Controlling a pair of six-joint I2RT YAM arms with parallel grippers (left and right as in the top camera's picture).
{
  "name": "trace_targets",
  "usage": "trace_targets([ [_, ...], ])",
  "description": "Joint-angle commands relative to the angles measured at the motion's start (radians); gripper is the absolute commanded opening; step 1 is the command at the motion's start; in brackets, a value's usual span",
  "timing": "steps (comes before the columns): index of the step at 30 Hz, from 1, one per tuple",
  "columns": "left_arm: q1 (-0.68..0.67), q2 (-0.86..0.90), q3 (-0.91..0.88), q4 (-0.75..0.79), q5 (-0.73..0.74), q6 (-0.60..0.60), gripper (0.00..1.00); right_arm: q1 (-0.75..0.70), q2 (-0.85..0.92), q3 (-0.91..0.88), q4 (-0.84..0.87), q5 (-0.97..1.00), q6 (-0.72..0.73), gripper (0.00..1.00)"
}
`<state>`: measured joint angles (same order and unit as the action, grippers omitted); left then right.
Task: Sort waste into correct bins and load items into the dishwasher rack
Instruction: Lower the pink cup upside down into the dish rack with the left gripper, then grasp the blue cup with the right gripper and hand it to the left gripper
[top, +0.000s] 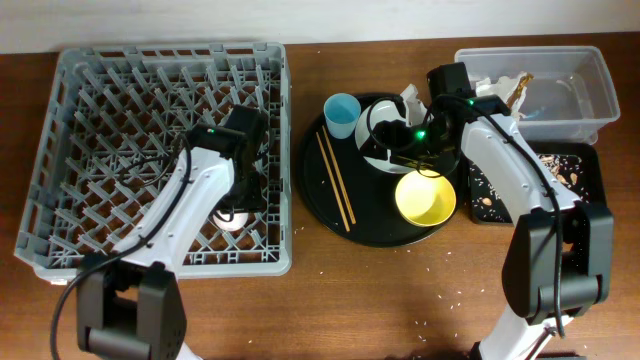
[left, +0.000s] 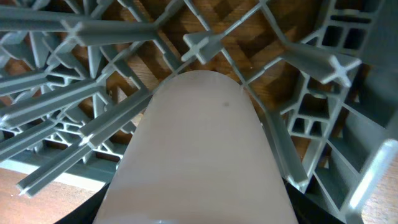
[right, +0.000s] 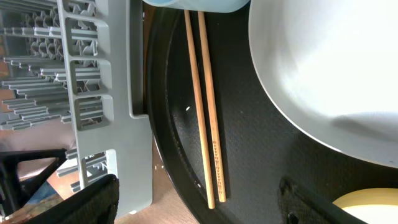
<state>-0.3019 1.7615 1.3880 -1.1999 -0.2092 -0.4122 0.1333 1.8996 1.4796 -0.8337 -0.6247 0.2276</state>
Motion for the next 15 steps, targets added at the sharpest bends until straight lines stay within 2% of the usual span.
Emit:
trace_targets([
  [1, -0.002, 0.042, -0.004, 0.012, -0.023, -0.014, 0.81, 0.005, 0.007, 0.000, 0.003, 0.009, -0.038, 0.79],
  [3, 0.003, 0.044, 0.023, 0.031, -0.015, -0.014, 0.83, 0.020, 0.007, 0.000, 0.097, 0.024, -0.008, 0.68],
  [4, 0.011, 0.043, 0.043, 0.022, -0.008, -0.014, 0.84, 0.033, 0.007, 0.000, 0.129, 0.075, 0.041, 0.68],
  [7, 0.090, 0.043, 0.280, -0.080, 0.056, -0.013, 0.84, 0.124, 0.007, 0.002, 0.322, 0.383, 0.242, 0.68],
  [9, 0.095, 0.043, 0.320, -0.060, 0.056, -0.014, 0.84, 0.140, 0.020, 0.004, 0.449, 0.492, 0.360, 0.62],
  [12, 0.095, 0.044, 0.320, -0.054, 0.056, -0.014, 0.84, 0.140, 0.133, 0.085, 0.488, 0.502, 0.396, 0.59],
  [13, 0.095, 0.044, 0.320, -0.054, 0.056, -0.014, 0.84, 0.141, 0.189, 0.129, 0.481, 0.496, 0.400, 0.56],
  [15, 0.095, 0.044, 0.320, -0.054, 0.056, -0.014, 0.84, 0.140, 0.236, 0.143, 0.480, 0.483, 0.399, 0.31],
])
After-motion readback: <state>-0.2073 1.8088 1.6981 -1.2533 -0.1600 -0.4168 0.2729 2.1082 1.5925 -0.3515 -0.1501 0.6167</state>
